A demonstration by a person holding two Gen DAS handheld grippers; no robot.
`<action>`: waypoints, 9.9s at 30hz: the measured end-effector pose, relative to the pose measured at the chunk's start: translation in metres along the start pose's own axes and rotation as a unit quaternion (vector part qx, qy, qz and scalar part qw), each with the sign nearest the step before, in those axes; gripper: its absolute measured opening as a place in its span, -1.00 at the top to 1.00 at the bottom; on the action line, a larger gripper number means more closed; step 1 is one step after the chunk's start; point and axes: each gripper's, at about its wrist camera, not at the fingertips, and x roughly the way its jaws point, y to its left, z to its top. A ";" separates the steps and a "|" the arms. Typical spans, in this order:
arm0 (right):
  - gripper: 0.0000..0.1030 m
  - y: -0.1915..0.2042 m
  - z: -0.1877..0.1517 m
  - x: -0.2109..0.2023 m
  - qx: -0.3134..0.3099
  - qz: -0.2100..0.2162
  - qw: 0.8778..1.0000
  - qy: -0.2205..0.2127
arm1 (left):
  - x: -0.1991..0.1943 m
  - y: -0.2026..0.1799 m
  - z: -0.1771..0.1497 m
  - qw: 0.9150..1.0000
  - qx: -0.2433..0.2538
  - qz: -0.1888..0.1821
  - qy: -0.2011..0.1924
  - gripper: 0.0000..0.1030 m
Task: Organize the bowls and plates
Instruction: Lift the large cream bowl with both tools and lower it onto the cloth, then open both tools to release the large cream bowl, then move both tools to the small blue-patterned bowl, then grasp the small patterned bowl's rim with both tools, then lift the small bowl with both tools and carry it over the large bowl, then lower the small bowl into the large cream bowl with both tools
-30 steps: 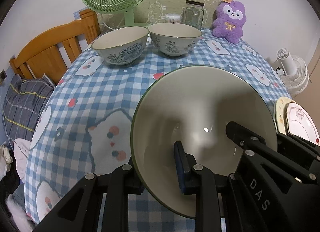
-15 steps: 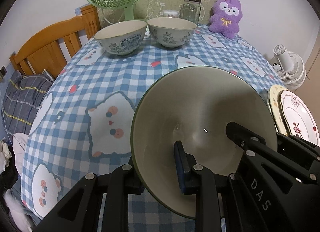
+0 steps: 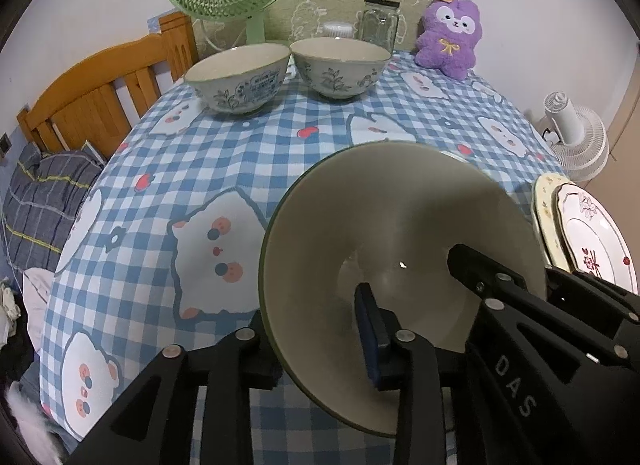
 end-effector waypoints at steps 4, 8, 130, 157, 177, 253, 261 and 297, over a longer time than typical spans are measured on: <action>0.22 -0.002 0.004 -0.005 0.002 -0.016 1.000 -0.011 | -0.008 -0.004 0.003 1.000 0.005 -0.003 -0.018 0.03; -0.42 -0.006 0.006 -0.018 0.013 -0.021 0.999 -0.040 | -0.016 0.000 0.008 0.999 0.001 0.000 -0.034 -0.26; -0.06 0.103 0.215 0.097 -0.041 0.054 0.997 0.023 | 0.088 0.122 0.199 0.998 -0.012 0.064 -0.004 -0.58; 0.57 0.104 0.217 0.149 -0.008 0.019 0.997 0.079 | 0.137 0.140 0.196 0.997 -0.045 0.035 0.043 0.29; 0.77 0.109 0.222 0.149 -0.022 0.009 0.996 0.082 | 0.128 0.139 0.204 0.997 -0.016 0.073 0.032 0.65; 0.80 0.035 0.146 -0.029 -0.022 -0.009 0.999 0.022 | -0.021 0.033 0.137 0.997 0.013 0.077 -0.011 0.78; 0.80 0.021 0.117 -0.051 -0.018 -0.010 1.000 0.017 | -0.039 0.015 0.112 0.997 0.020 0.076 -0.015 0.78; 0.79 -0.002 0.034 -0.049 0.000 -0.008 0.998 0.059 | -0.035 -0.010 0.036 0.996 0.041 0.078 0.015 0.78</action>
